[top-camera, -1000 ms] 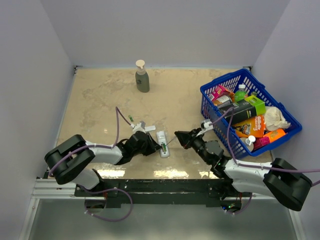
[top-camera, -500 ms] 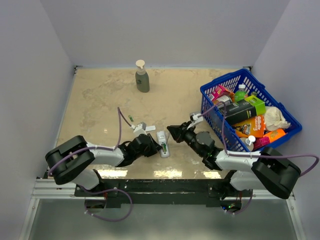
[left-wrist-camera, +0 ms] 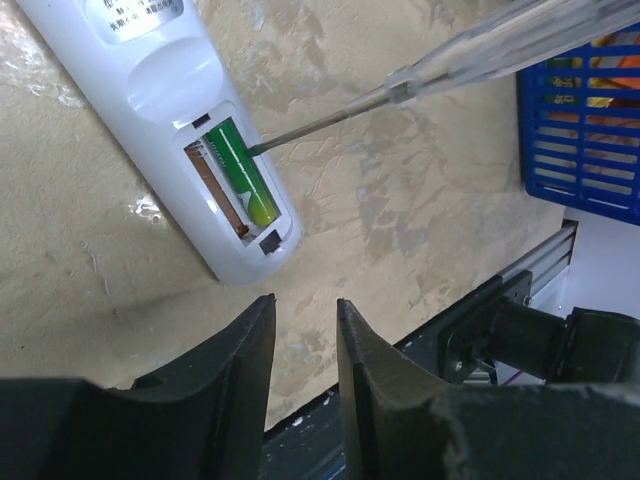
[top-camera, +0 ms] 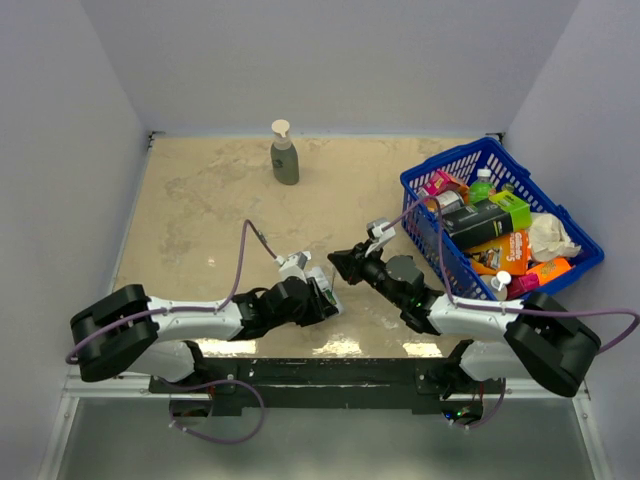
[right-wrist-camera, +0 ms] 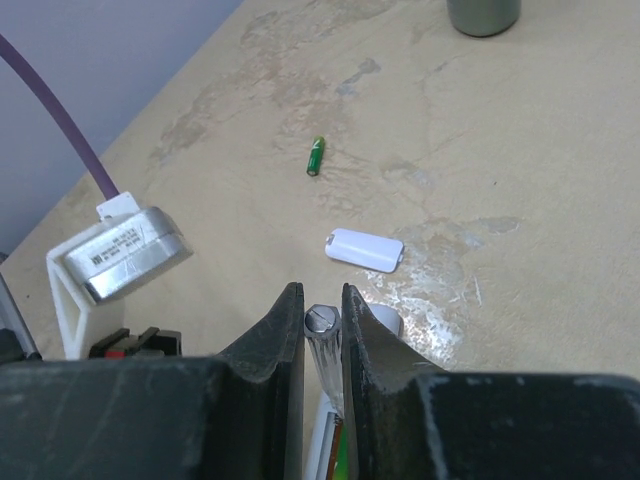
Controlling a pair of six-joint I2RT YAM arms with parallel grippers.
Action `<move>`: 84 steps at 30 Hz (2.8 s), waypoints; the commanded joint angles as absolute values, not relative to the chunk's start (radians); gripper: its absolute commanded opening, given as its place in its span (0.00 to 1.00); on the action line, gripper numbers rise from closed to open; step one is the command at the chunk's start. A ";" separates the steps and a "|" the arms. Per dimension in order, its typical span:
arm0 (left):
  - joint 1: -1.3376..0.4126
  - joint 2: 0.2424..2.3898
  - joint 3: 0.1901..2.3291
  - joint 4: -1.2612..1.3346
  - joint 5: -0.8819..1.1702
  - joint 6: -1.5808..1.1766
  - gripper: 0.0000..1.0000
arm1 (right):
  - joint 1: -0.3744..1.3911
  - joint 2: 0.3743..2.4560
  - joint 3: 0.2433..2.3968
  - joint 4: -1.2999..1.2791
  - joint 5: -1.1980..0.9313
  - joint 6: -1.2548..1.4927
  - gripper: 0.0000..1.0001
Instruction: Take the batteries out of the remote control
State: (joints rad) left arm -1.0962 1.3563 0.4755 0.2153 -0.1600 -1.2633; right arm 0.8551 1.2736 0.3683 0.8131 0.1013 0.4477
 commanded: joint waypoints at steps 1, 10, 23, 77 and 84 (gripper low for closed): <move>-1.089 1.266 0.518 0.141 -0.215 -1.270 0.37 | 0.870 1.264 0.318 0.709 0.003 0.466 0.00; -0.894 1.138 0.529 0.095 -0.115 -1.155 0.39 | 0.870 1.261 0.157 0.883 -0.006 0.531 0.00; -0.888 1.256 0.451 0.201 -0.049 -1.169 0.33 | 0.868 1.321 0.026 1.040 0.044 0.715 0.00; -0.888 1.398 0.492 0.186 -0.064 -1.152 0.00 | 0.655 1.770 0.040 1.588 -0.244 0.888 0.00; -0.887 1.378 0.489 0.170 -0.069 -1.149 0.00 | 0.653 1.695 0.113 1.468 -0.268 0.905 0.00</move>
State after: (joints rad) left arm -0.8860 1.4086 0.4778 0.1753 -0.0441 -1.1645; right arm 0.6476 1.7130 0.1051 1.4559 -0.1802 0.9230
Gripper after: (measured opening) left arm 0.012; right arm 0.193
